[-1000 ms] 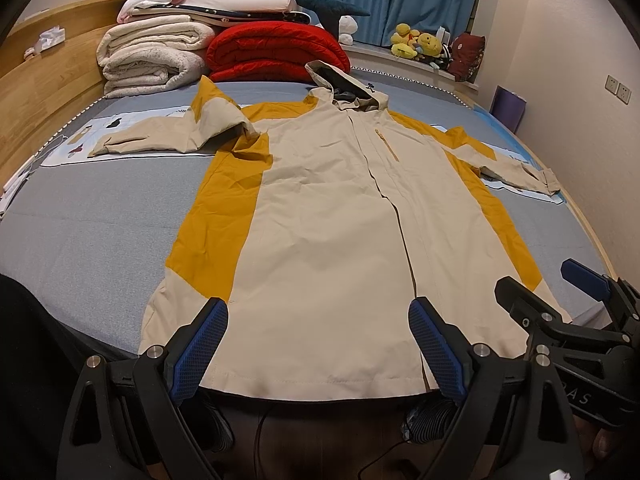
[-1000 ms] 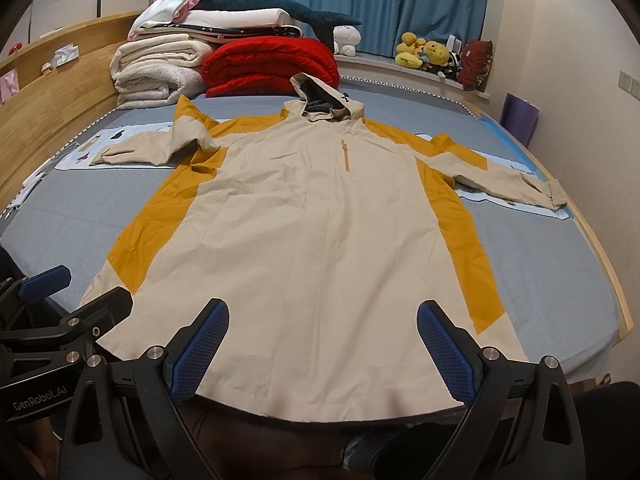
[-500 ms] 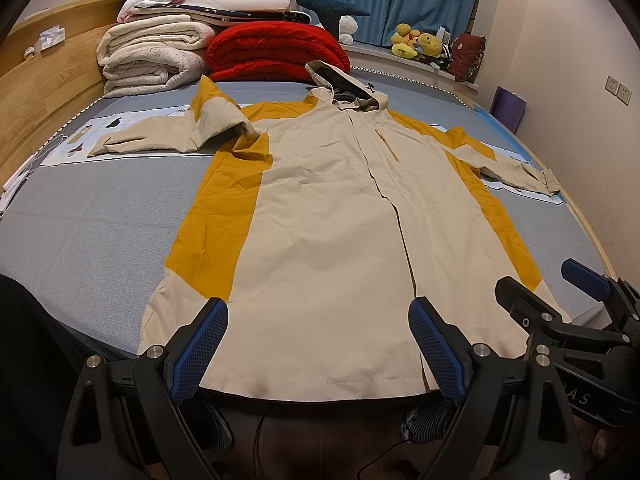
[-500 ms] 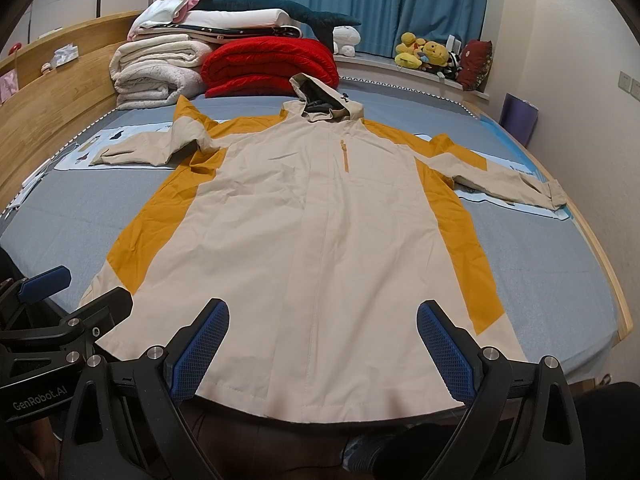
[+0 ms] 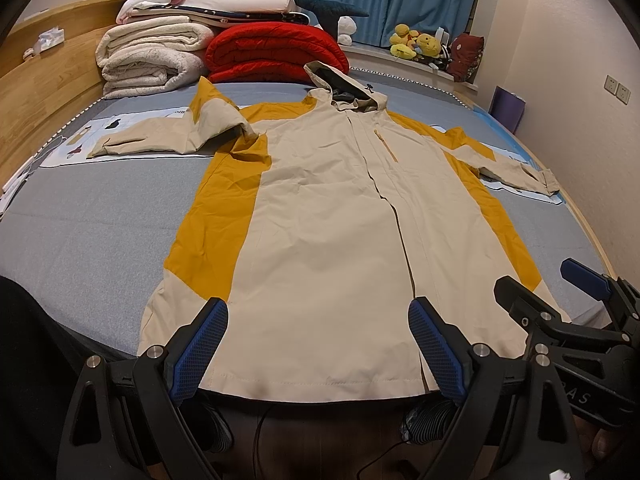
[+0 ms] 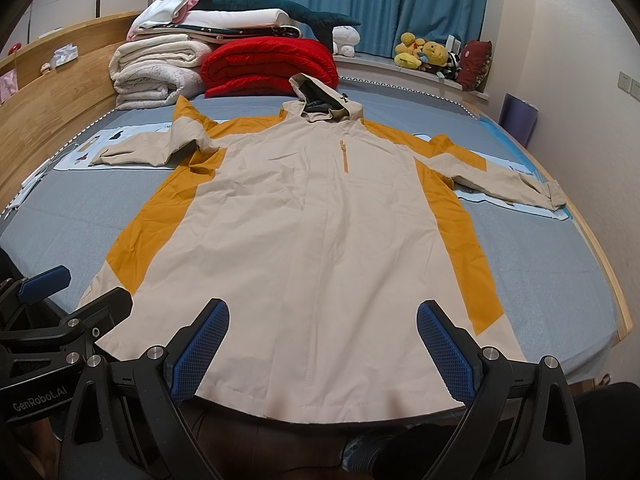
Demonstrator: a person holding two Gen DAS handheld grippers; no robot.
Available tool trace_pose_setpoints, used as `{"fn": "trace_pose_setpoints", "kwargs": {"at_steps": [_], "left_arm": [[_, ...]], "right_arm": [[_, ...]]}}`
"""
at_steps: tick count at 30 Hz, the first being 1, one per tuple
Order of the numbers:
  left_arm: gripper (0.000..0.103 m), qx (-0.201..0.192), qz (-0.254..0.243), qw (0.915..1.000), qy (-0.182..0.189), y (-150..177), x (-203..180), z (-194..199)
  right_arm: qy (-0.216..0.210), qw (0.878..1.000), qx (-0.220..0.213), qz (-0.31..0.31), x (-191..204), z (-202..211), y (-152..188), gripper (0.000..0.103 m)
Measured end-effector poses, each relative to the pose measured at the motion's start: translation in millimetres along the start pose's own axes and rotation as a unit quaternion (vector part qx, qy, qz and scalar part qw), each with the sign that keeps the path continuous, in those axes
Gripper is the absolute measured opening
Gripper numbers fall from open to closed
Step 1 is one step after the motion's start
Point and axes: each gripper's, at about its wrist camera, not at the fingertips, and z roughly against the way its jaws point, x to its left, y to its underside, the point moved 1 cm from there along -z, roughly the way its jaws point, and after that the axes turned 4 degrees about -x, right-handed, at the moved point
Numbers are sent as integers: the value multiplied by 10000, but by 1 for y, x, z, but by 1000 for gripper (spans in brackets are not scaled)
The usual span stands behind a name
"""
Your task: Fold large clothes
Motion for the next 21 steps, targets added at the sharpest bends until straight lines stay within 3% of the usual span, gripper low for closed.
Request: {"fn": "trace_pose_setpoints", "kwargs": {"at_steps": [10, 16, 19, 21], "left_arm": [[88, -7, -16, 10000, 21, -2, -5, 0], [82, -76, -76, 9999, 71, -5, -10, 1], [70, -197, -147, 9996, 102, -10, -11, 3], [48, -207, -255, 9994, 79, -15, -11, 3]], "right_arm": [[-8, 10000, 20, -15, -2, 0, -1, 95], [-1, 10000, 30, -49, -8, -3, -3, 93], [13, 9999, -73, -78, -7, 0, -5, 93], [23, 9998, -194, -84, -9, 3, -9, 91]]}}
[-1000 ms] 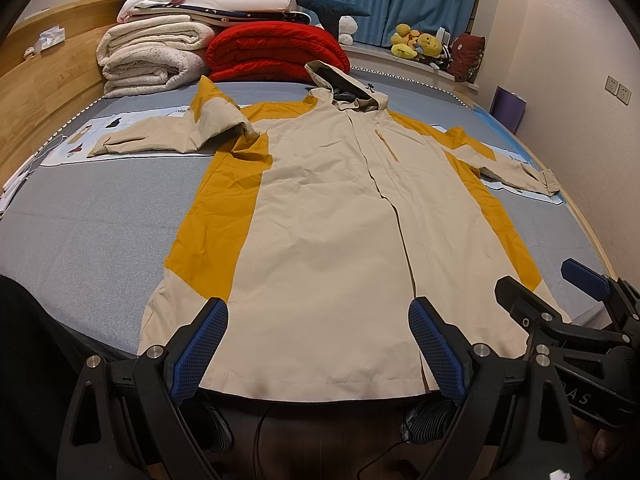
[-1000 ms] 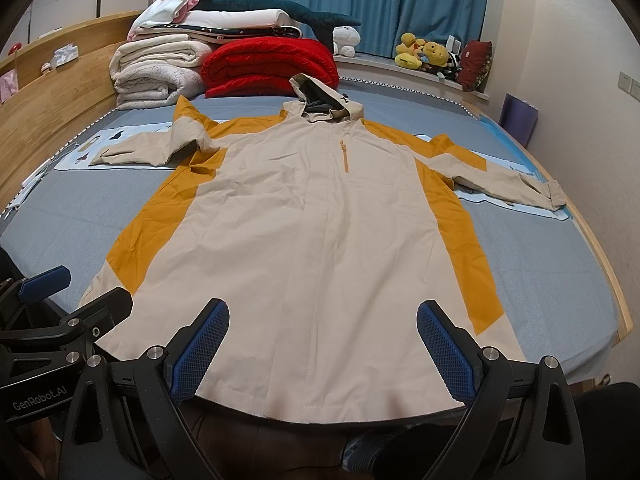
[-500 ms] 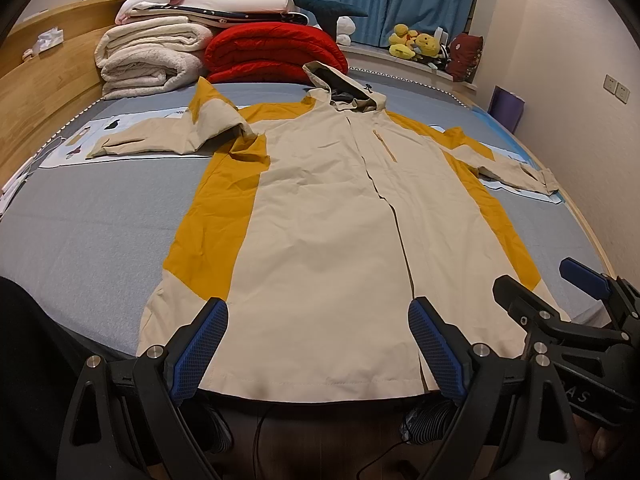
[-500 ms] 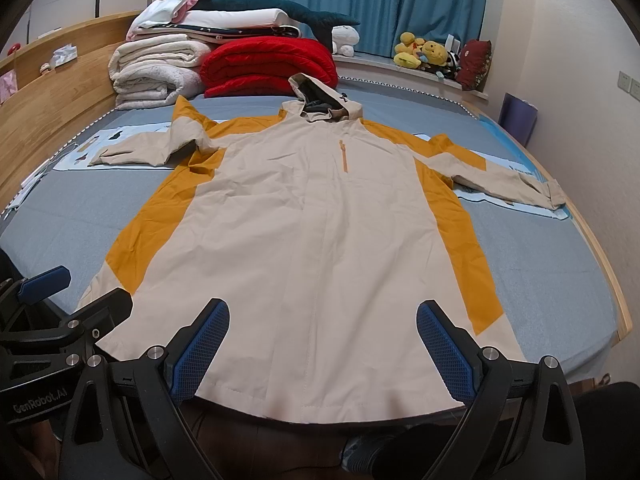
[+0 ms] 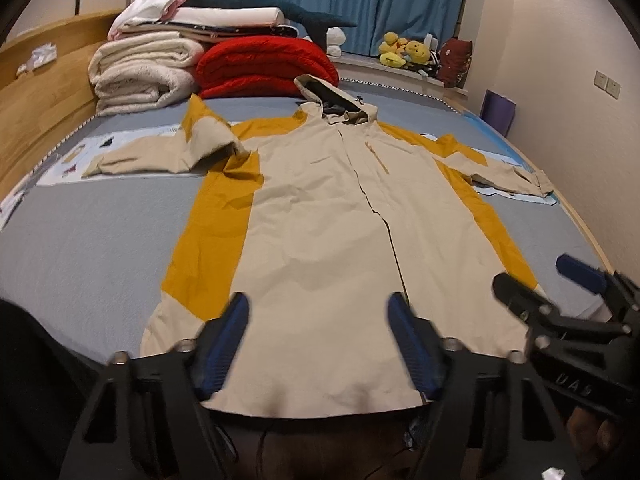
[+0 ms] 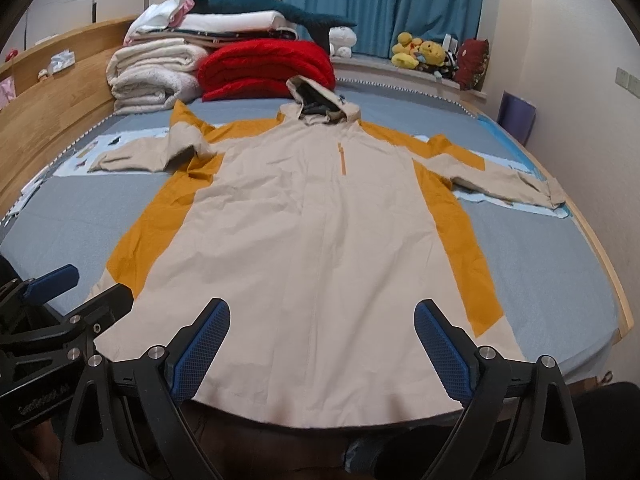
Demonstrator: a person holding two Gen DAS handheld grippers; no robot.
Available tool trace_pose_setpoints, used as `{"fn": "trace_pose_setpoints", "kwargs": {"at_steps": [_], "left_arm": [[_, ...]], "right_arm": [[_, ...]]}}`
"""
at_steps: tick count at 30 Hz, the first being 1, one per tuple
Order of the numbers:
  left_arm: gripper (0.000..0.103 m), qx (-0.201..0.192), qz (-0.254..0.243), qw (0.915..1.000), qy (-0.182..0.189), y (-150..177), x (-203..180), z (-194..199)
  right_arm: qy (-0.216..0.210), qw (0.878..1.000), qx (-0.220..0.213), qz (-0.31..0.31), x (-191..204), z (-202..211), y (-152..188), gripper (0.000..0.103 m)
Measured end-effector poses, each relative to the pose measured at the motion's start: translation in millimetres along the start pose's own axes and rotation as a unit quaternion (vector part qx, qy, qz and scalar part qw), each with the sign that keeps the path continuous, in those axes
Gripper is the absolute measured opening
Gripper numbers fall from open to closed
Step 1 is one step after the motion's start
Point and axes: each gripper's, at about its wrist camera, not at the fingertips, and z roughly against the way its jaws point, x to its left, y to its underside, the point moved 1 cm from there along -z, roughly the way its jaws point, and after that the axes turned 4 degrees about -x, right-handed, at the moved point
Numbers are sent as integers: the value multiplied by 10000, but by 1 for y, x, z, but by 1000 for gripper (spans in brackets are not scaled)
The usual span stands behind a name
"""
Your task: Fold large clothes
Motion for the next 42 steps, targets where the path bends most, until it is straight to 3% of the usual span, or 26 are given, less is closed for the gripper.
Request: {"fn": "trace_pose_setpoints", "kwargs": {"at_steps": [5, 7, 14, 25, 32, 35, 39, 42], "left_arm": [[27, -7, -107, 9999, -36, -20, 7, -6], [23, -70, -123, 9999, 4, -32, 11, -7], [23, -542, -371, 9973, 321, -100, 19, -11], [24, -990, -543, 9936, -10, -214, 69, -69], [25, -596, -109, 9978, -273, -255, 135, -142], [25, -286, 257, 9984, -405, -248, 180, -187], [25, 436, 593, 9925, -973, -219, 243, -246], [25, 532, 831, 9878, -1205, -212, 281, -264]], "right_arm": [[-16, 9995, -289, -91, -7, 6, -17, 67], [-46, 9992, -388, -106, -10, 6, -28, 62], [-331, 9964, -776, 17, -7, -15, -92, 61], [-202, 9895, -1432, 74, 6, -76, -221, 61], [-282, 9856, -1666, -30, 2, -133, -278, 61], [-164, 9870, -1577, -265, -3, -162, -277, 61], [-315, 9916, -1225, -282, -6, -199, -272, 61], [-478, 9931, -1045, -226, -9, -218, -267, 74]]}}
